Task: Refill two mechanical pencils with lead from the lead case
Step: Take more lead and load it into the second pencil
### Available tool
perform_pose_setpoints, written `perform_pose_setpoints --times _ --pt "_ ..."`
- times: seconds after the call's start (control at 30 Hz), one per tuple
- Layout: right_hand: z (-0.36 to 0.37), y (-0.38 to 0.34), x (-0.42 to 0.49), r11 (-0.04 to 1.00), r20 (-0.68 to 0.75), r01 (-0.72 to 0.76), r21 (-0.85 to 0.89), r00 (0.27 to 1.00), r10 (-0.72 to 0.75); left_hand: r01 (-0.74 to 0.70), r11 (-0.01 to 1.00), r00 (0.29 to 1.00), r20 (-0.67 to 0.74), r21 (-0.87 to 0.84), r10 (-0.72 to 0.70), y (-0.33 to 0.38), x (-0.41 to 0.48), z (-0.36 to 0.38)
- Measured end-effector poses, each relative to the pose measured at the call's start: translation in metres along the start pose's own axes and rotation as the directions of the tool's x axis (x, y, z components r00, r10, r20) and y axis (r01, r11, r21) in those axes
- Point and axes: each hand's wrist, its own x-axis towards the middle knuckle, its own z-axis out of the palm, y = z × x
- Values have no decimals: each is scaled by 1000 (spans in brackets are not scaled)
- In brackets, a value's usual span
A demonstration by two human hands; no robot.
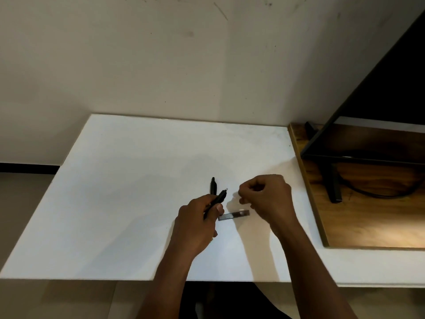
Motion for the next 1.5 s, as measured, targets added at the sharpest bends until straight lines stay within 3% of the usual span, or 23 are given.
perform_pose_setpoints --times 0.13,0.4,0.57,0.9,1.2,1.5 --pt "-13 8 5 962 -3 -62 265 998 65 6 999 1000 0 48 -6 -3 0 1" --pt "-12 18 11 919 59 -127 374 992 113 4 999 999 37 34 -6 0 0 4" --pt "-12 10 8 863 169 -83 499 986 -3 16 999 1000 1 -39 -16 2 1 0" --pt "-10 -4 3 940 205 153 306 953 -222 -71 998 993 -99 4 71 6 0 -1" --pt "-11 -5 3 931 153 181 318 959 -238 -76 997 990 -115 19 77 7 0 -2" --pt "-10 -5 2 929 219 189 319 939 -266 -110 991 990 -78 74 116 6 -1 -4"
